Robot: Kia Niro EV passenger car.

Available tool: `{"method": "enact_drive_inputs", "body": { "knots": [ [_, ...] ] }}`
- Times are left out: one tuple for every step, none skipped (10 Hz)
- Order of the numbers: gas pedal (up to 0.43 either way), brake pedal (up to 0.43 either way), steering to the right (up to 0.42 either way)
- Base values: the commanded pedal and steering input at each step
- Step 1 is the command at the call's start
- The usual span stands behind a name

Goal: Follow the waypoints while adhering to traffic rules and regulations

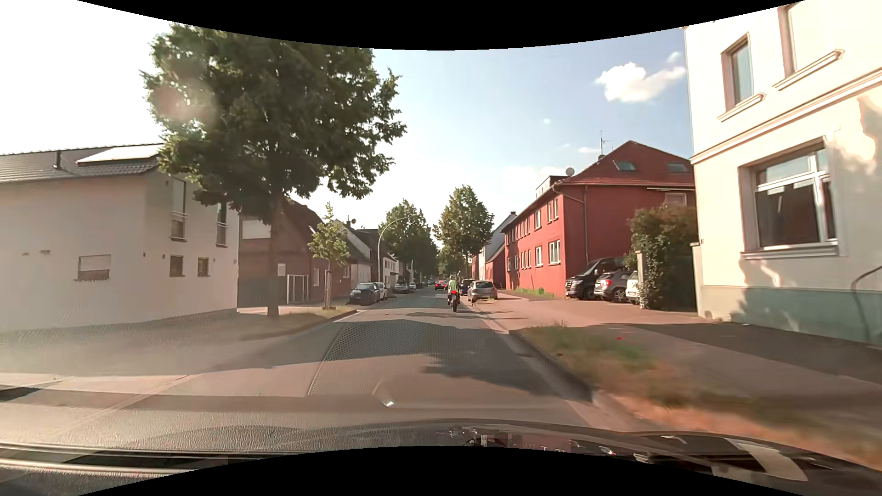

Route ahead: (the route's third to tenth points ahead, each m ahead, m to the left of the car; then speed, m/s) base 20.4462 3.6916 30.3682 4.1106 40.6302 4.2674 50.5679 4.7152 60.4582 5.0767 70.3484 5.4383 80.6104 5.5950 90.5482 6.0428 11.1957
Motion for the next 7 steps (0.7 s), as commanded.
{"method": "enact_drive_inputs", "body": {
  "knots": [
    [0.197, 0.000, -0.006],
    [0.197, 0.000, -0.006],
    [0.197, 0.000, -0.008],
    [0.197, 0.000, -0.009],
    [0.197, 0.000, -0.009],
    [0.197, 0.000, -0.009],
    [0.197, 0.000, -0.009]
  ]
}}
